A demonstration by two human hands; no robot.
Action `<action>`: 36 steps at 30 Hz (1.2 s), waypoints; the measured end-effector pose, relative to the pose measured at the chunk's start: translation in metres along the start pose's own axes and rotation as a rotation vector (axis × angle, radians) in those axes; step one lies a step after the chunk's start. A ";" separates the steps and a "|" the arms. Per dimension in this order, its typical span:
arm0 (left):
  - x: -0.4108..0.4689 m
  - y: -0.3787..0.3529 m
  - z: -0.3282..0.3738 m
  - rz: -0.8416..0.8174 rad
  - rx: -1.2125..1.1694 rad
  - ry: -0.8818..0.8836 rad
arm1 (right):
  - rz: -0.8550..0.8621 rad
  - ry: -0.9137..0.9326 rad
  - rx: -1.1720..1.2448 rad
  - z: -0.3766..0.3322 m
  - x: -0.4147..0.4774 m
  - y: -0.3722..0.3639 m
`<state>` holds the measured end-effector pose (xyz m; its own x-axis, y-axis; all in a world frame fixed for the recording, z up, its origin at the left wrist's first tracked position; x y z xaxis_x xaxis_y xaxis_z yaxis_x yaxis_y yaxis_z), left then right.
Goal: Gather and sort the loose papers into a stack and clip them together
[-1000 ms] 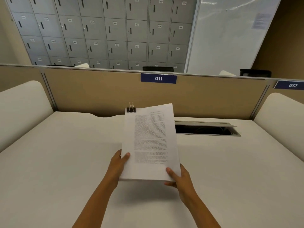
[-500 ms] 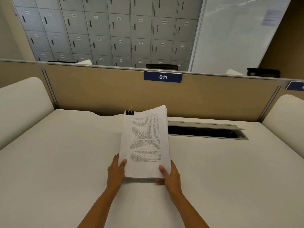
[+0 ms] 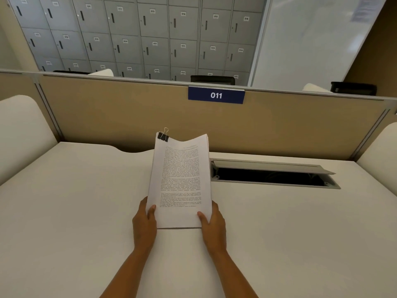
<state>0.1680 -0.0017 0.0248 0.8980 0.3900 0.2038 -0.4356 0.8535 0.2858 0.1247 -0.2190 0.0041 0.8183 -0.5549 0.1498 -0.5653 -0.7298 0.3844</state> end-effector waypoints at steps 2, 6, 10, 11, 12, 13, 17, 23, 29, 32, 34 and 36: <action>0.013 -0.008 -0.005 -0.001 0.012 -0.010 | 0.013 0.011 -0.055 0.000 0.011 -0.008; 0.036 -0.022 -0.012 -0.014 0.067 -0.031 | 0.018 0.009 -0.133 -0.001 0.028 -0.020; 0.053 -0.033 -0.014 -0.032 0.085 -0.044 | 0.044 0.015 -0.176 -0.002 0.039 -0.025; 0.054 -0.034 -0.013 -0.035 0.087 -0.051 | 0.058 0.023 -0.187 -0.003 0.040 -0.024; 0.056 -0.034 -0.012 -0.034 0.088 -0.066 | 0.073 0.037 -0.204 -0.004 0.042 -0.024; 0.059 -0.036 -0.012 -0.031 0.096 -0.070 | 0.085 0.050 -0.226 -0.004 0.044 -0.024; 0.061 -0.037 -0.011 0.002 0.137 -0.058 | 0.139 0.040 -0.320 -0.004 0.052 -0.024; 0.064 -0.042 -0.020 -0.004 0.217 0.011 | 0.267 0.117 -0.508 -0.010 0.049 -0.022; 0.061 -0.046 -0.011 0.005 0.476 -0.171 | 0.262 0.207 -0.632 -0.021 0.046 -0.021; 0.056 -0.047 -0.008 -0.001 0.542 -0.249 | 0.170 0.205 -0.609 -0.020 0.044 -0.026; 0.049 -0.053 -0.006 -0.045 0.565 -0.339 | 0.089 0.156 -0.632 -0.013 0.044 -0.026; 0.043 -0.054 -0.005 -0.096 0.600 -0.405 | 0.105 0.181 -0.688 -0.011 0.041 -0.022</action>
<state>0.2306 -0.0293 0.0130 0.8910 0.0653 0.4492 -0.4196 0.4962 0.7601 0.1719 -0.2216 0.0119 0.8011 -0.4901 0.3435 -0.4974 -0.2259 0.8376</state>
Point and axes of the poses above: each hand's wrist, its own x-axis towards the middle knuckle, its own y-axis out of the back of the hand, z = x × y, the point moved 8 cm from there along x, towards the middle knuckle, and after that the axes turned 10 degrees about z, right-handed, at the moved point
